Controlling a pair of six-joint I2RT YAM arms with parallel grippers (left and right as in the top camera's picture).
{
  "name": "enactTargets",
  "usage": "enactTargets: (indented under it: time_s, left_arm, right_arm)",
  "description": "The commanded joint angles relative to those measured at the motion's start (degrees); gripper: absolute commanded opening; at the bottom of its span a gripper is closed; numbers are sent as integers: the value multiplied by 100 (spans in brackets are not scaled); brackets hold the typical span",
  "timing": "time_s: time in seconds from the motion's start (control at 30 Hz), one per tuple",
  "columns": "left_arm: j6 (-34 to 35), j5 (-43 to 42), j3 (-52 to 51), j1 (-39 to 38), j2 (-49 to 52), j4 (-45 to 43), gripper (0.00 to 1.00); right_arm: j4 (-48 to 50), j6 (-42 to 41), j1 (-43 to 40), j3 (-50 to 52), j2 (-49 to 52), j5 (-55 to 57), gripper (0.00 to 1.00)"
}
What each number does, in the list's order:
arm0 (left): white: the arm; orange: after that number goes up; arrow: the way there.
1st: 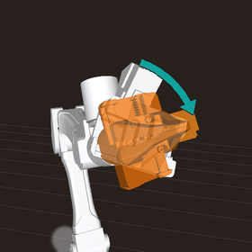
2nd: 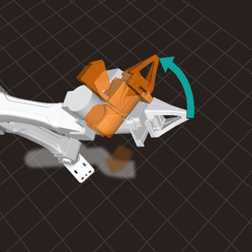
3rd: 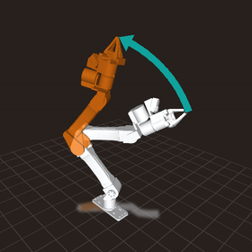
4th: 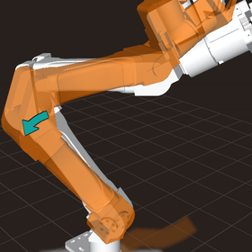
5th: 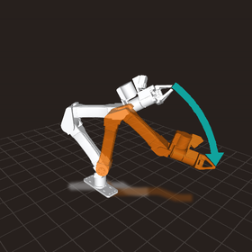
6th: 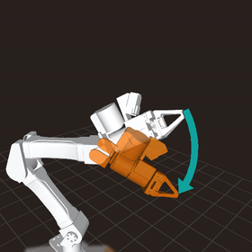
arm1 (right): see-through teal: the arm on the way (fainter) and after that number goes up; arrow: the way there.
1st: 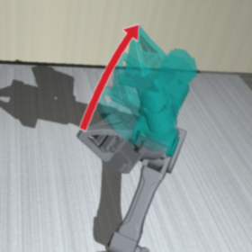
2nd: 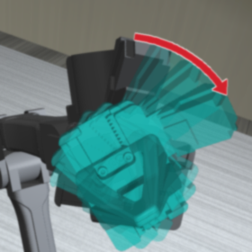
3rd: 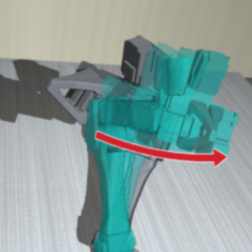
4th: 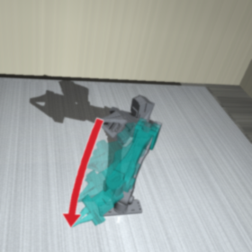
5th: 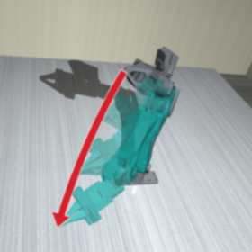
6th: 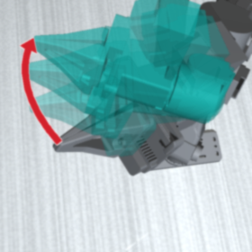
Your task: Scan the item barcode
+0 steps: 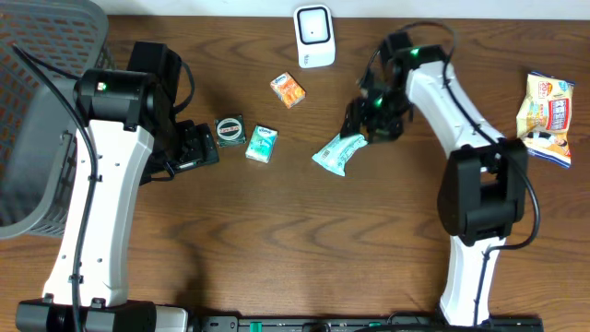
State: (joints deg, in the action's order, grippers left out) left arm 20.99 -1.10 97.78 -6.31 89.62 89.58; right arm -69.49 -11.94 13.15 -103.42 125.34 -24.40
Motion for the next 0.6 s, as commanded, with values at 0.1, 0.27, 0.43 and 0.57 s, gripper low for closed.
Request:
enactTargets:
  time_s: [0.1, 0.27, 0.43, 0.57]
  left_arm:
    - [13, 72, -7, 13, 22, 15, 98]
    - [13, 72, -7, 13, 22, 15, 98]
    - [13, 72, -7, 13, 22, 15, 98]
    - [13, 72, -7, 13, 22, 15, 98]
  right_arm:
    - [560, -389, -155, 894, 26, -289, 69]
    - [1657, -509, -260, 1606, 26, -1335, 78]
    - [2402, -1233, -170, 2004, 28, -1176, 79]
    - [2758, -2022, -31, 2267, 31, -348, 78]
